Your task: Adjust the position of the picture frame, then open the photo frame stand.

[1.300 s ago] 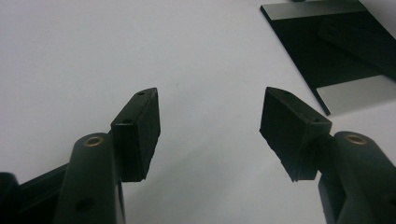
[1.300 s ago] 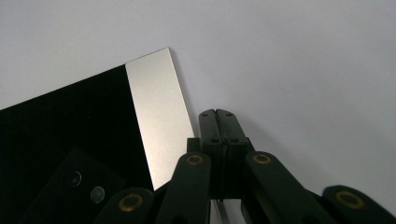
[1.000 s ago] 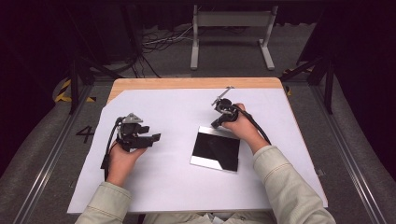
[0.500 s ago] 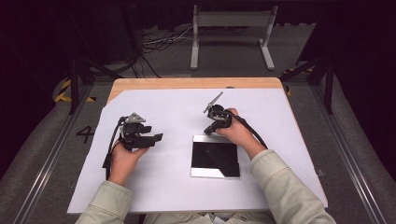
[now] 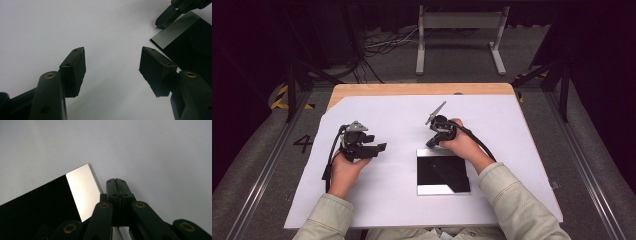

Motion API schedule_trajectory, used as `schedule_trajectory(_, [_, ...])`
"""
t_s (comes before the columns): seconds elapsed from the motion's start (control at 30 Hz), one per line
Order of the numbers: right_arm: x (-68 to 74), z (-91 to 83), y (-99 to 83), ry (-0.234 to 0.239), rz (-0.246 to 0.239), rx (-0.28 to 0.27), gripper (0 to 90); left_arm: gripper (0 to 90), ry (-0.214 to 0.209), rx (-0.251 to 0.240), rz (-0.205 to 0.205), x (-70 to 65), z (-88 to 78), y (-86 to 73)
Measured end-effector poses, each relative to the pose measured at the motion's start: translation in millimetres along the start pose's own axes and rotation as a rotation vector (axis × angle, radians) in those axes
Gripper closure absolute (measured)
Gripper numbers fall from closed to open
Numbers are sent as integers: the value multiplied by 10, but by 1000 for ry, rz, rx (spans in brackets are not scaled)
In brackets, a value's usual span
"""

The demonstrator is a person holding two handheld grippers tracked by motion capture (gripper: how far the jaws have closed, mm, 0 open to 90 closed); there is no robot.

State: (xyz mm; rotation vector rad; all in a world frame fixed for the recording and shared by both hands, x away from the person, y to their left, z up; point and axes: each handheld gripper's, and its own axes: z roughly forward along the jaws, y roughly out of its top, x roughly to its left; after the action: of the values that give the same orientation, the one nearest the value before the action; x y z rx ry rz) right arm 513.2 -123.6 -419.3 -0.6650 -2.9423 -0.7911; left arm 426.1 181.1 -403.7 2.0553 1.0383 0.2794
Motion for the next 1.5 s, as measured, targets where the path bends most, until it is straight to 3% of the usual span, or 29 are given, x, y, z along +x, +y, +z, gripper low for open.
schedule_trajectory(0.07, [42, -101, -28, -29, -4, -54, 900, 386, -5, 1, -1, -10, 3, 2])
schedule_trajectory(0.2, [94, -209, -71, -53, -11, -85, 894, 385, -21, 5, 2, -39, 9, 3])
schedule_trajectory(0.37, [212, -553, -246, -122, -6, -177, 833, 384, -18, 15, 49, -134, -38, -12])
schedule_trajectory(0.43, [224, -611, -280, -128, -5, -196, 829, 384, -10, 17, 61, -146, -57, -23])
schedule_trajectory(0.6, [286, -846, -446, -169, 46, -262, 785, 385, -9, 0, 57, -156, -118, -37])
schedule_trajectory(0.73, [319, -990, -602, -199, 135, -305, 739, 386, -11, -8, 64, -176, -129, -29])
schedule_trajectory(1.17, [393, -1298, -1044, -243, 193, -394, 682, 385, 0, -9, 76, -177, -127, -10])
schedule_trajectory(1.5, [429, -1433, -1222, -259, 221, -400, 653, 385, -6, -12, 80, -195, -144, -3])
